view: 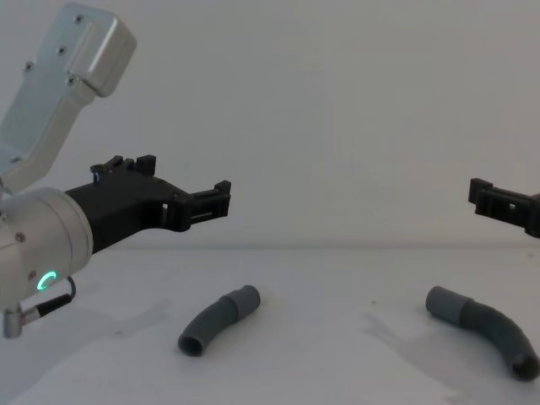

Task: Use both hands to pick up one end of the pipe from the table, align the ends, and insert them.

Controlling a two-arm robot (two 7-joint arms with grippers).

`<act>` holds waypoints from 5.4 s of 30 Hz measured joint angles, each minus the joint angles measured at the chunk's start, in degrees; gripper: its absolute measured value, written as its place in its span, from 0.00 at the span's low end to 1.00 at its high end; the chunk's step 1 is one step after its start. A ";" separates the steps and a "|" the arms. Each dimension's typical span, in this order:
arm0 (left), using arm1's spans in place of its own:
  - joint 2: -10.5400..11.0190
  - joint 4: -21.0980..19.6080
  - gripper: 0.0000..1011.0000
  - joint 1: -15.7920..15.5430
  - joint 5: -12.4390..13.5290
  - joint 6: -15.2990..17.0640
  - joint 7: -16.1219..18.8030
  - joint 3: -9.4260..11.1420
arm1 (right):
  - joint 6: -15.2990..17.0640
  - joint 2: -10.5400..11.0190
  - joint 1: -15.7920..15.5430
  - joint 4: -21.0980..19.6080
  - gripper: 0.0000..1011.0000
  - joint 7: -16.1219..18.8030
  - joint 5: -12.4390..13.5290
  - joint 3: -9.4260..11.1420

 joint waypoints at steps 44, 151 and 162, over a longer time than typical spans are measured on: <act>0.00 0.00 0.99 0.00 0.00 0.00 0.00 0.00 | 0.00 0.00 0.00 0.00 0.99 0.00 0.00 0.00; -1.23 6.39 0.99 -8.40 -5.60 28.17 -13.86 1.23 | 0.00 0.00 0.00 0.00 0.99 0.00 0.00 0.00; -2.15 8.97 0.99 -10.12 -4.71 28.10 -14.90 1.87 | 0.00 0.00 0.00 0.00 0.99 0.00 0.00 0.00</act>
